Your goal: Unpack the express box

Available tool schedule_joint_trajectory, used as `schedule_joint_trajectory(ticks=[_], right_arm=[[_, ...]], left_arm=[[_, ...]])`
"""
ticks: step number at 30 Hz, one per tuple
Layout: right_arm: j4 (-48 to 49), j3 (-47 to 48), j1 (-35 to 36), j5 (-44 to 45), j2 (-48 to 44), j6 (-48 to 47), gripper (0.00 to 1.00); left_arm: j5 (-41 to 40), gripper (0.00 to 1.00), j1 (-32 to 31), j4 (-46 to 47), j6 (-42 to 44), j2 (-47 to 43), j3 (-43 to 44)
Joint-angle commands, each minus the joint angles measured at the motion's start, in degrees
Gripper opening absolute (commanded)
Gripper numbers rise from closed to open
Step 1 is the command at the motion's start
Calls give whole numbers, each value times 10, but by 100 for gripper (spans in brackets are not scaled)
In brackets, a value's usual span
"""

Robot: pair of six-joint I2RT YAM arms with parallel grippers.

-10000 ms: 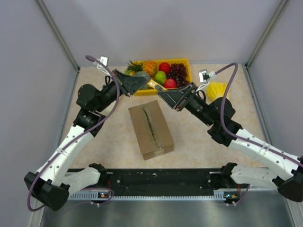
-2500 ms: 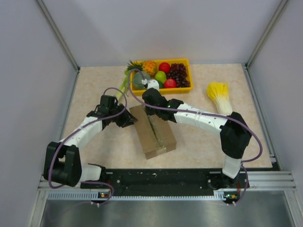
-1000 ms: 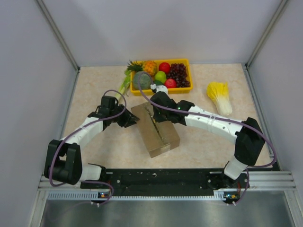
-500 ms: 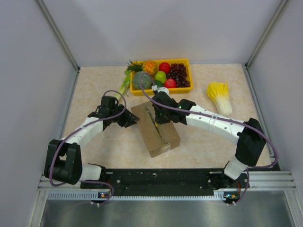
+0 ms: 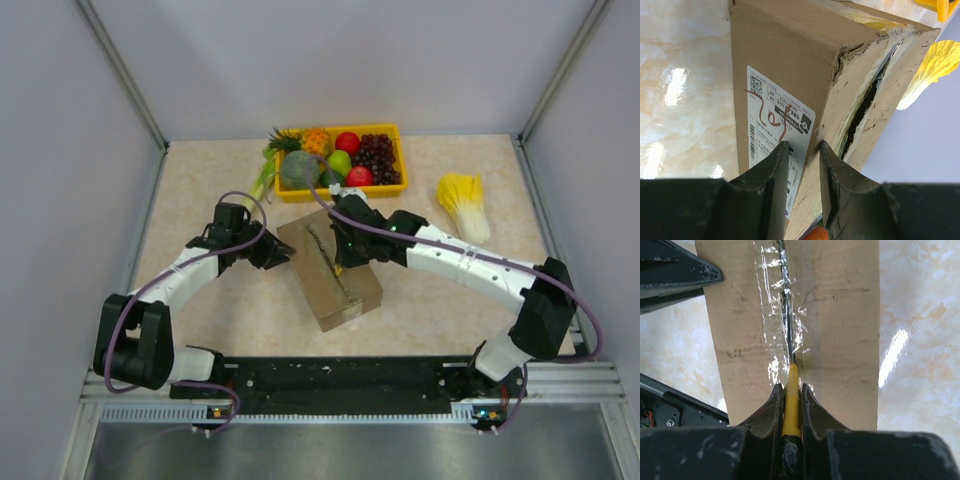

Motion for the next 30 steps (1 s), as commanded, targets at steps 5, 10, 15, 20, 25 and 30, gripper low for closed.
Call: schedule_joint_trajectory(ticks=[5,10,15,20,25,30], right_arm=[[-23,-30,8,-31,-50,7,0],[-22,-48,9,-37,-59,5,0],[-21,-59,8,-42,-72,4,0],[-24,-68,8,-54,-87,5,0],[-31,-75,8,-65,-99,9,0],[-39,-84,8,-70,-109,12,0]], left_arm=[[-71,18,4,0,-19,21,-18],[-73,18,4,1,-20,22,-19],[-76,18,4,-2,-20,20,-21],[-77,17,5,-2,-21,18,-20],[-78,17,6,-4,-21,18,-20],[-79,17,8,-5,-21,18,-18]])
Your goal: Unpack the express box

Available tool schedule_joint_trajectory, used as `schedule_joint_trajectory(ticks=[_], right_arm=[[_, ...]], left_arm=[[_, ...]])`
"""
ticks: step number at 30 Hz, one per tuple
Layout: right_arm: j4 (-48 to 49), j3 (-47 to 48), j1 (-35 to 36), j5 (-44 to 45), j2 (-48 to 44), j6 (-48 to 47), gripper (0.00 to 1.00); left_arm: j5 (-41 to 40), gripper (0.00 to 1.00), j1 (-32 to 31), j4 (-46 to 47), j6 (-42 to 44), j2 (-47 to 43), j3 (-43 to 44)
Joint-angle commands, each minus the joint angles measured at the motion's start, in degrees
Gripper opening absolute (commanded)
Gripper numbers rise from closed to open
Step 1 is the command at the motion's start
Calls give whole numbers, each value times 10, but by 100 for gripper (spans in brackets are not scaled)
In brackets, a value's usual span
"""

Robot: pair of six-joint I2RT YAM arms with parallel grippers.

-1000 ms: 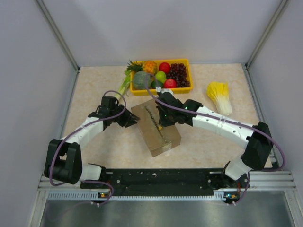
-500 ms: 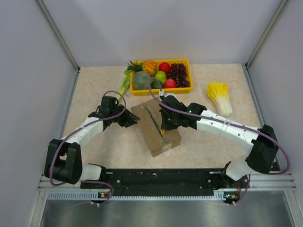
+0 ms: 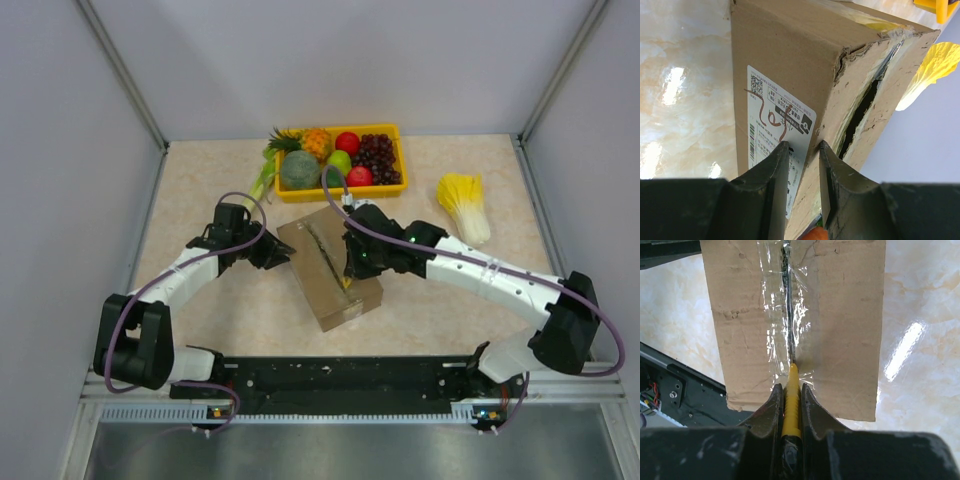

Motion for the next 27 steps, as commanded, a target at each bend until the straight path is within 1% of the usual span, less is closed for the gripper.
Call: schedule_joint_trajectory(ticks=[1,27], right_arm=[[-38,-12,8,-26,-30,6,0],[-73,-43,8,-42,-65,22,0]], left_arm=[[-79,17,8,-7,-12,18,-17],[-80,17,9,-6,-12,23,-15]])
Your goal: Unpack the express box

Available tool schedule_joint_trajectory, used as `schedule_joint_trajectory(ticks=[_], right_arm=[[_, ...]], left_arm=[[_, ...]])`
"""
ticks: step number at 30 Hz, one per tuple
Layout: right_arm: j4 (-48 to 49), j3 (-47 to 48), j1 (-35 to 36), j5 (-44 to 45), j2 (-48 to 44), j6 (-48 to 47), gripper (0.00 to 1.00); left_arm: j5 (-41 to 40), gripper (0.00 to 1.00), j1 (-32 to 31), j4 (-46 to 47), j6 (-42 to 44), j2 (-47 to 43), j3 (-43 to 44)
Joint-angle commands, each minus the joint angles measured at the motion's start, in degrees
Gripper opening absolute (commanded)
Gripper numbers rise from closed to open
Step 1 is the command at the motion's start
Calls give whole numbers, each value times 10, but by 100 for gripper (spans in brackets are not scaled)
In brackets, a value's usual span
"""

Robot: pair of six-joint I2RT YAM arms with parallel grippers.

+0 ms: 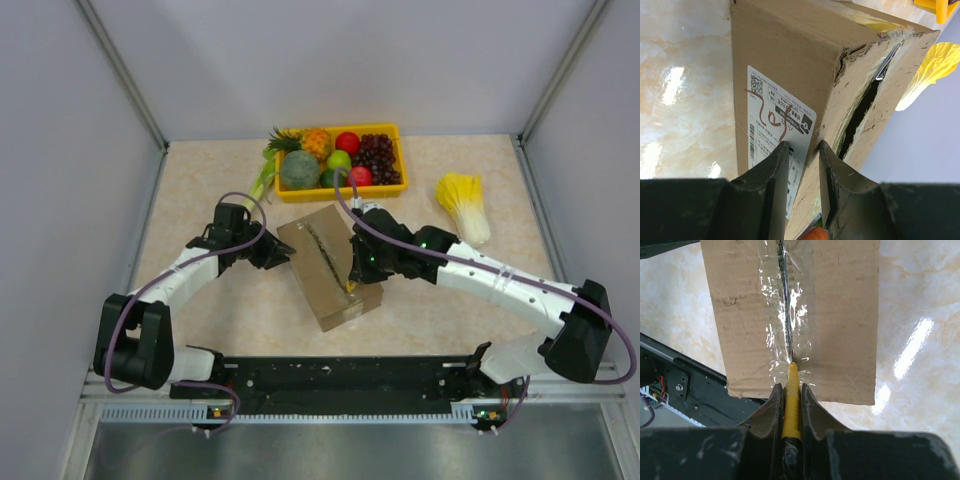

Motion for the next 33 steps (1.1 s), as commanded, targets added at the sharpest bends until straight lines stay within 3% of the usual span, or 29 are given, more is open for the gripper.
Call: schedule_joint_trajectory(ticks=[1,33], right_arm=[[-67,-9,9,-30,-25,2,0],[-99,-37,8,-51,-68,17,0]], left_arm=[[-80,16,9,-6,-12,22,-15],[-81,16,10,2,-18,21,-22]])
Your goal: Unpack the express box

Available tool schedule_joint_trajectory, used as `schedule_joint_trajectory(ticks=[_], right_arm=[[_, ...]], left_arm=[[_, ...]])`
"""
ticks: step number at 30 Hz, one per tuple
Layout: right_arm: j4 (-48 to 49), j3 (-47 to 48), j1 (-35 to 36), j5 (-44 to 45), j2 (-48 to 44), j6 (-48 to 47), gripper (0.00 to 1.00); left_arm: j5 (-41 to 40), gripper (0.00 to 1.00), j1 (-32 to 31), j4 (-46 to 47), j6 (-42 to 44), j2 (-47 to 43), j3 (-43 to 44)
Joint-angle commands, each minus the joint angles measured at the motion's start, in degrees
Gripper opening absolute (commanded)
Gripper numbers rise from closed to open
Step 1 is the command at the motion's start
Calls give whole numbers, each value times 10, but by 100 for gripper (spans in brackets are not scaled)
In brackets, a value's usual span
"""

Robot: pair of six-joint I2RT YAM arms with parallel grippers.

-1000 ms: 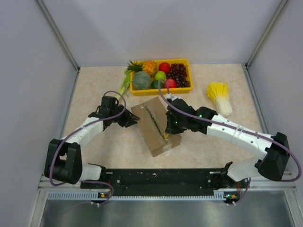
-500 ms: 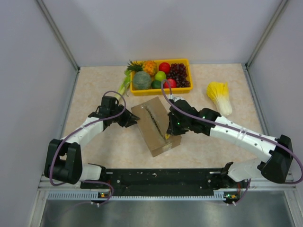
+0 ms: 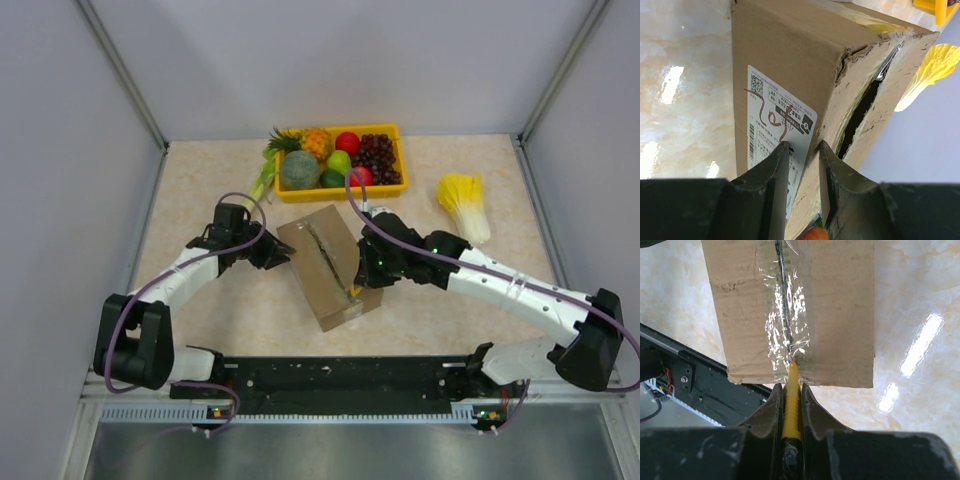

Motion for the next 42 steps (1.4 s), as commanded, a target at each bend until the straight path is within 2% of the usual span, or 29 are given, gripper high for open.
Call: schedule_joint_trajectory(ticks=[1,25,33,37,41,42], right_arm=[[-88,-14,8,-42,-30,-2,0],[-108,-12,2,-46,-61,-6,0],[-113,5,-12,-45,-93,-13,0],[-112,17,-15,-21,-102,-16,0],[-107,33,-21,23,-104,-21,0],[-103,37,-24,28,-104,-22,0]], left_arm=[[-82,17,9,0,-12,22,-20],[-79,16,10,3,-12,28,-12],[-72,19,10,3,2,22,-6],[-48,23,9,10,17,22,-1],[-15,33,10,27,44,19,8],[-9,41,10,32,53,15,13]])
